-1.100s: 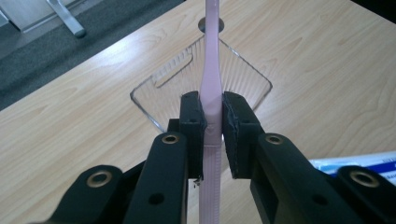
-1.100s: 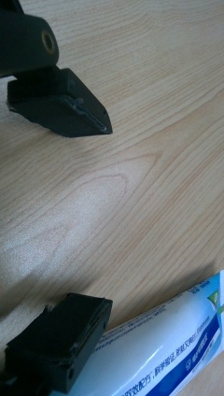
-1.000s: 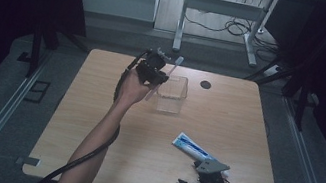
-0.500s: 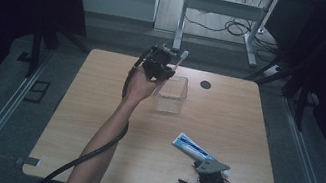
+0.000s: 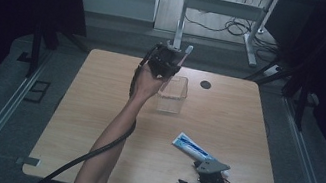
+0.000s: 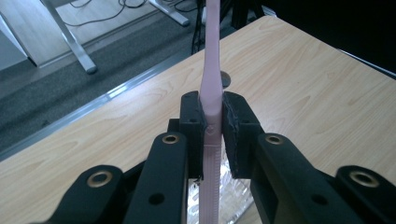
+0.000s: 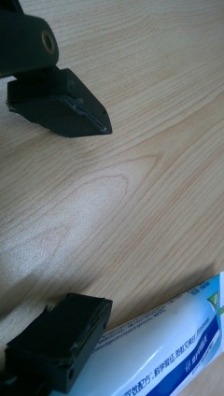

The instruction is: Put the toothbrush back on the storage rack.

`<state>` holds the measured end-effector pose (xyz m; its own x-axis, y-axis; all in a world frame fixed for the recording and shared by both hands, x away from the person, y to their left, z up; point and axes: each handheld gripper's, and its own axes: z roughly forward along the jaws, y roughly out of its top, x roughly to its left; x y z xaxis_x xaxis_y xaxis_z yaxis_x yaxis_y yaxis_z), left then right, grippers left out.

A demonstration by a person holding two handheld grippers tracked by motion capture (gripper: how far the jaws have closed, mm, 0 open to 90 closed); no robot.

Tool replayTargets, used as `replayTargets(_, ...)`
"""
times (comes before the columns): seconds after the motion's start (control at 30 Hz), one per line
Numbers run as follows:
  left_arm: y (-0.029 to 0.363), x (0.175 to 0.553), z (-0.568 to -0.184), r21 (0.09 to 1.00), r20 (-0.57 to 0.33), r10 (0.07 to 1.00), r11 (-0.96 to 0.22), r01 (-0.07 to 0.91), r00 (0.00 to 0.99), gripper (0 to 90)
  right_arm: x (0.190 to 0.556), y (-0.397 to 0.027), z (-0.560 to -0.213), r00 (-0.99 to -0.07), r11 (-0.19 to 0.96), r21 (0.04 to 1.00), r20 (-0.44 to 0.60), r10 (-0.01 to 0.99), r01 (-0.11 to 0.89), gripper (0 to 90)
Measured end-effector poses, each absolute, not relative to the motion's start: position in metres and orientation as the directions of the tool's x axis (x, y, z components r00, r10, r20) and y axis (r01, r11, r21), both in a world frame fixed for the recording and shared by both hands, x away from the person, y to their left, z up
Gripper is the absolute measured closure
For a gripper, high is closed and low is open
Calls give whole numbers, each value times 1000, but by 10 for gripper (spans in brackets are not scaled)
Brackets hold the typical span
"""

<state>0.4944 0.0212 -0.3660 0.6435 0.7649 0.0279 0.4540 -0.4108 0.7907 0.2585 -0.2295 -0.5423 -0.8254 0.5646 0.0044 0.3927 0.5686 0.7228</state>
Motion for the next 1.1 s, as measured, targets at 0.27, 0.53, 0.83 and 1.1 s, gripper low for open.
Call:
replayTargets(0.27, 11, 501, -378, 795, 54, 767, -421, 437, 639, 791, 259, -230, -542, -828, 570, 724, 3, 561, 389, 134)
replayTargets(0.53, 4, 505, -396, 783, 76, 766, -442, 437, 638, 791, 259, -230, -542, -829, 570, 723, 7, 560, 391, 134)
replayTargets(0.83, 1, 506, -413, 757, 102, 756, -481, 442, 647, 791, 259, -230, -542, -830, 570, 723, 8, 558, 391, 134)
replayTargets(1.1, 1, 505, -426, 739, 104, 752, -497, 455, 651, 791, 259, -230, -542, -829, 570, 723, 8, 559, 391, 134)
